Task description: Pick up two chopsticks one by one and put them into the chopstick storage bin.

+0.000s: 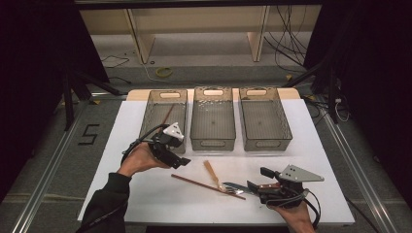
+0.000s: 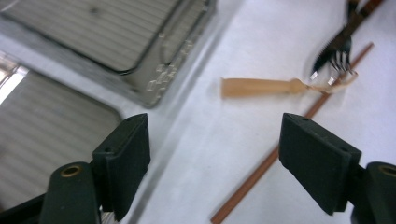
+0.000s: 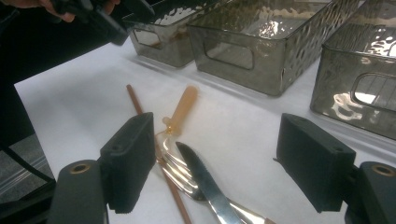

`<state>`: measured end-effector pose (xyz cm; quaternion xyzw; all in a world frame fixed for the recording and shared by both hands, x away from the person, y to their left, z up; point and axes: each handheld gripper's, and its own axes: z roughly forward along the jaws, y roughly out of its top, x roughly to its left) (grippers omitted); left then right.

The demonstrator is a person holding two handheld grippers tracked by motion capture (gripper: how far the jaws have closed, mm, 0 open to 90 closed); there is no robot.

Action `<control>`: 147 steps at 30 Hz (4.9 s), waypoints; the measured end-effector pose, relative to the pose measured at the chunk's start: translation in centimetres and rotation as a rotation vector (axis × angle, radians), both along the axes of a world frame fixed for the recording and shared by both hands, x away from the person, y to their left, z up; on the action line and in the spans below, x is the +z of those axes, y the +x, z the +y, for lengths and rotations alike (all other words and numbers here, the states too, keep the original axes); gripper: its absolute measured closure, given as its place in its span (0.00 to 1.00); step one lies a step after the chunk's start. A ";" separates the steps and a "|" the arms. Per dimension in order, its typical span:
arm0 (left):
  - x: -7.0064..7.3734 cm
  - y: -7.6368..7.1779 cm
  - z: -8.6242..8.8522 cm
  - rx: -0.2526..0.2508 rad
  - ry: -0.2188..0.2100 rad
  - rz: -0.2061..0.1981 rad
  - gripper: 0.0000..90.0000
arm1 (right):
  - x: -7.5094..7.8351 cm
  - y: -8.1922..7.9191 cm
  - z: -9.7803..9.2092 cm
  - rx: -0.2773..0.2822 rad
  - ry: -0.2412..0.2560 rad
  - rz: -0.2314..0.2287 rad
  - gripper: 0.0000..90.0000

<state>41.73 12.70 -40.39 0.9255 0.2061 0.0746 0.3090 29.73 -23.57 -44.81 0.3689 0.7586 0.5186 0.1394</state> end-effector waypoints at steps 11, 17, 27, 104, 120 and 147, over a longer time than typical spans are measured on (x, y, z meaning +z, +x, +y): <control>-1.5 -1.2 -2.1 -0.125 0.098 0.039 0.27 | 0.0 -0.1 -0.1 -0.003 0.001 -0.004 0.32; -2.7 -1.5 -2.6 -0.149 0.161 0.053 0.28 | 0.0 -0.1 -0.1 -0.002 -0.001 -0.001 0.32; -3.8 -2.1 -3.8 -0.209 0.246 0.078 0.39 | 0.0 -0.1 -0.1 -0.002 -0.001 0.001 0.32; -2.8 -4.7 -3.4 -0.461 0.262 0.087 0.93 | 0.2 -0.1 -0.4 -0.021 0.004 -0.017 0.32; -0.2 -2.7 -0.6 -0.193 0.127 0.022 0.93 | 0.1 -0.1 -0.3 -0.024 0.006 -0.014 0.32; 1.5 1.6 5.5 0.196 -0.106 -0.025 0.93 | -0.1 0.1 -0.2 -0.016 0.004 -0.003 0.32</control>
